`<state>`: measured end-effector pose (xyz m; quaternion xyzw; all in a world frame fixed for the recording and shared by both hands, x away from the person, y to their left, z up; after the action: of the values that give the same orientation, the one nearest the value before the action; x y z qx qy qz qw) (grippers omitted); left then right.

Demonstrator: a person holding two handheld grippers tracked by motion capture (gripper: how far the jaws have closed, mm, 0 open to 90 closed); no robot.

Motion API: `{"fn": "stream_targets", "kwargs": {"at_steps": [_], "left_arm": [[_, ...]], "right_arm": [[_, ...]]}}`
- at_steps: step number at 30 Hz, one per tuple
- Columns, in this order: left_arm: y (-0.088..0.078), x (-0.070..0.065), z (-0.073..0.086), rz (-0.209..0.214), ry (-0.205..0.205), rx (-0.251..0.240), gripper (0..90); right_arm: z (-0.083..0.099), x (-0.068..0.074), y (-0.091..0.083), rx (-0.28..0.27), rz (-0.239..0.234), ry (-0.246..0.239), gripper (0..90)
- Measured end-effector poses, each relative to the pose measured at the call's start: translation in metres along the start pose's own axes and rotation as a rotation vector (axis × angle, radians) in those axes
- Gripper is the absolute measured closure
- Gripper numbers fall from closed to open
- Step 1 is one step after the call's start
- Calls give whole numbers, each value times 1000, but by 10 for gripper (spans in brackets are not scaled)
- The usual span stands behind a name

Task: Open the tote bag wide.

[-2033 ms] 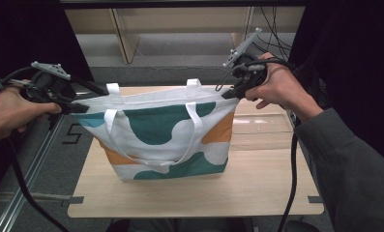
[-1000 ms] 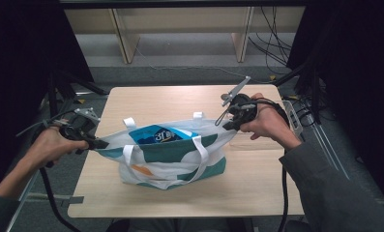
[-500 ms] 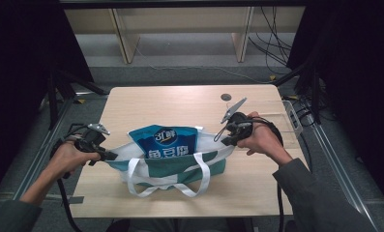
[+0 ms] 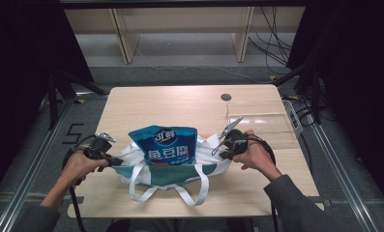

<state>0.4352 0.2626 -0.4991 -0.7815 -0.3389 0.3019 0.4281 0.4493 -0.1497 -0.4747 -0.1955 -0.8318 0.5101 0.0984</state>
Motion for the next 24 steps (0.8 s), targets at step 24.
{"fn": "stream_targets", "kwargs": {"at_steps": [24], "left_arm": [[34,16,-7,-44,-81,-44,854]], "right_arm": [[15,-7,46,10,76,42,876]]}}
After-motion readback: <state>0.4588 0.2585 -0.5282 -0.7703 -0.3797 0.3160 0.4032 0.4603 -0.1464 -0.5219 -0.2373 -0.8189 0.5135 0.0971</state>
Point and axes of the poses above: each handheld gripper's, and its own axes: y roughly forward along the jaws, z roughly out of its underside, x roughly to its left, the point moved 5 cm from there along y, roughly forward along the jaws, and after that the axes turned 9 degrees about -y, right-handed, at the moved point
